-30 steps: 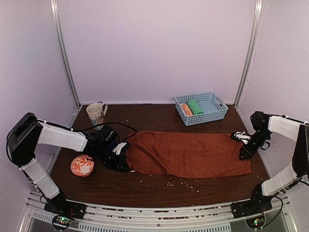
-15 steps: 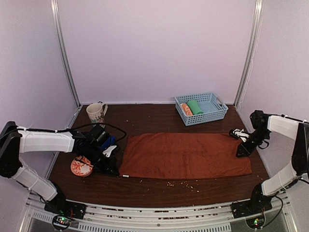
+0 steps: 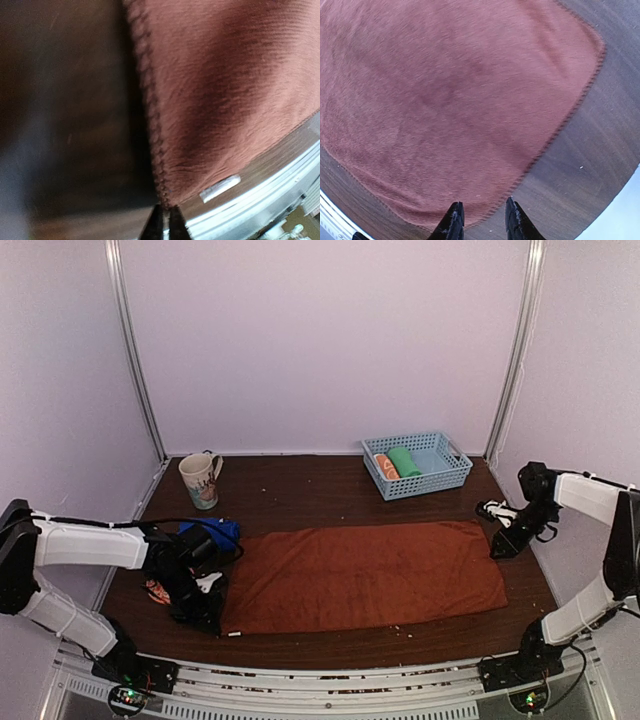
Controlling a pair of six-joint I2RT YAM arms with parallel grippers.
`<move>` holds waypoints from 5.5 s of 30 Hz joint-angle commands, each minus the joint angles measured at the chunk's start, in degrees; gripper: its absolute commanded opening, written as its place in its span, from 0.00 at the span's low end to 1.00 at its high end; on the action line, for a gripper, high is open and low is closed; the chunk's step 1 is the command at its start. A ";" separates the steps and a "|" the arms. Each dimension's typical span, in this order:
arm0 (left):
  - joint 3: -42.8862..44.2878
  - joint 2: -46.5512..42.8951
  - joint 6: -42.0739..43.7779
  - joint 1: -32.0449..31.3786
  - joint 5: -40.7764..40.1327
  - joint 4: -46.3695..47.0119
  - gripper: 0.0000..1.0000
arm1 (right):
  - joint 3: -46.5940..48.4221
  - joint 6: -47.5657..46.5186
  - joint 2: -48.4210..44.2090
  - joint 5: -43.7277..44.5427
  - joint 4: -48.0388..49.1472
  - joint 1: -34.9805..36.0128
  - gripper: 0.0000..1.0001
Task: Roll the towels
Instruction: Smooth out the towel at the center of the board, then pick up the towel from the center of the board.
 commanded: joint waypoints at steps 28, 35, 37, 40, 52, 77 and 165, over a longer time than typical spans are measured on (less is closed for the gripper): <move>50.34 39.07 19.78 8.68 -24.04 3.16 0.00 | 30.91 16.79 33.36 3.76 6.11 3.15 0.11; 51.61 38.92 18.67 9.60 -23.82 6.51 0.00 | 31.36 19.54 37.99 10.34 9.60 1.62 0.07; 52.42 38.71 18.07 9.98 -23.50 7.79 0.00 | 32.35 20.60 38.65 11.77 10.25 1.18 0.06; 53.83 38.91 17.84 10.37 -23.97 8.87 0.00 | 33.35 22.20 38.55 13.21 10.70 0.28 0.06; 54.70 38.49 20.57 11.17 -23.51 10.52 0.00 | 36.31 21.94 33.39 4.55 7.92 -1.71 0.23; 51.64 36.92 22.15 13.11 -25.32 11.03 0.03 | 37.26 21.41 42.44 7.47 4.59 -0.05 0.26; 41.42 40.20 34.56 20.10 18.18 13.79 0.44 | 32.59 23.97 36.47 4.36 9.27 -0.40 0.01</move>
